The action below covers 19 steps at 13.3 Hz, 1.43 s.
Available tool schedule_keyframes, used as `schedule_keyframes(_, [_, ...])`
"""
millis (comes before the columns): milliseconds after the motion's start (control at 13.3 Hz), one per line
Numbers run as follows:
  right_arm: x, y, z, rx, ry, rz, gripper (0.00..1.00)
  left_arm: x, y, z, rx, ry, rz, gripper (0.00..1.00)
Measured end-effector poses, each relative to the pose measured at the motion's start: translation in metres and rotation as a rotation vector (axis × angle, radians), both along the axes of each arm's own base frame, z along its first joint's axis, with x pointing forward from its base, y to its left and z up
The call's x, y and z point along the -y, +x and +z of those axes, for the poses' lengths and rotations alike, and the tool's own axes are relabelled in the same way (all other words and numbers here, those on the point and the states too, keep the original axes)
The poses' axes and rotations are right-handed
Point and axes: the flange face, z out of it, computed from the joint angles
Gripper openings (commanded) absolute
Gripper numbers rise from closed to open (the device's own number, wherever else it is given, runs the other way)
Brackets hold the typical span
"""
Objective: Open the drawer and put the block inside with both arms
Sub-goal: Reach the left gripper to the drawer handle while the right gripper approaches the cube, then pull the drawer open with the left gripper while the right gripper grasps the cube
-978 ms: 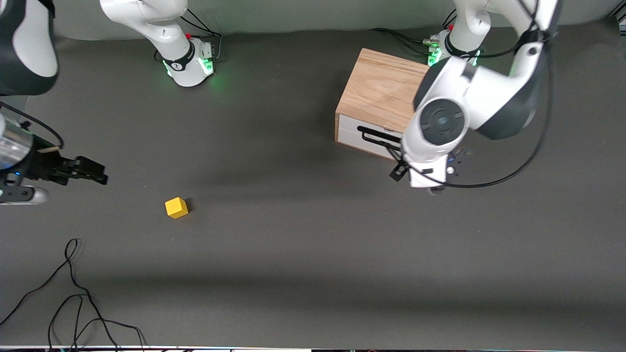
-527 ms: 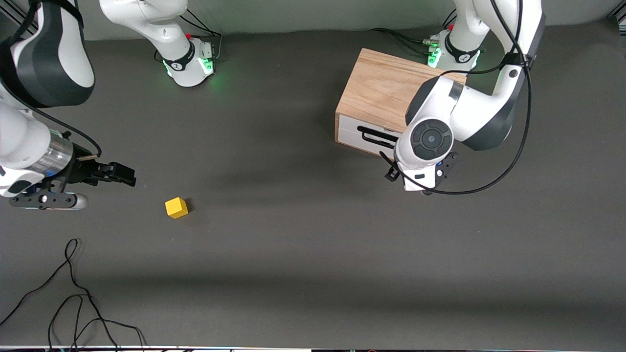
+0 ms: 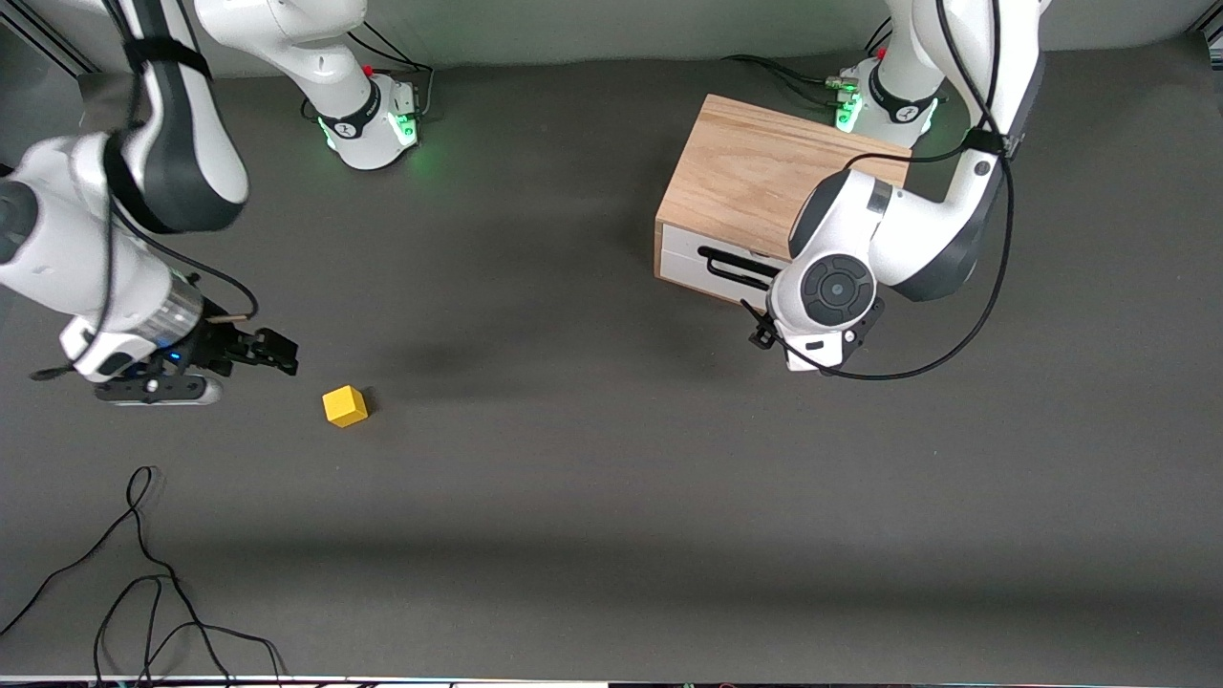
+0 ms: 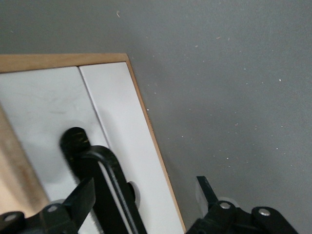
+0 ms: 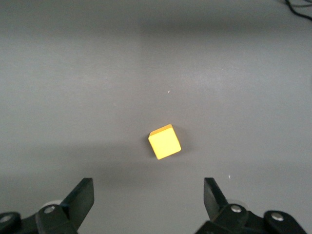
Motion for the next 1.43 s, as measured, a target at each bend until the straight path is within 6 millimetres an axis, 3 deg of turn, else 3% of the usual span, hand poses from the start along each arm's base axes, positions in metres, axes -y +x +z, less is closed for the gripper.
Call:
schedule_keyframes(301, [0.008,-0.029,-0.087,0.031,-0.012,0.072,1.0,0.002,0.001,-0.022,-0.019,-0.016,0.024,0.92])
schedule_keyframes(602, [0.009,-0.029,-0.133,0.044,-0.027,0.14,1.0,0.005,-0.002,-0.026,-0.024,-0.016,0.034,0.82])
schedule_keyframes(828, [0.009,-0.027,-0.174,0.059,-0.043,0.201,1.0,0.014,-0.002,-0.027,0.015,-0.013,0.058,0.87])
schedule_keyframes(1129, [0.01,-0.026,-0.211,0.077,-0.061,0.275,1.0,0.019,0.005,-0.023,0.092,-0.016,0.054,0.88])
schedule_keyframes(1430, [0.01,-0.027,-0.22,0.068,-0.063,0.292,0.97,0.023,0.009,-0.016,0.154,-0.007,0.04,0.84])
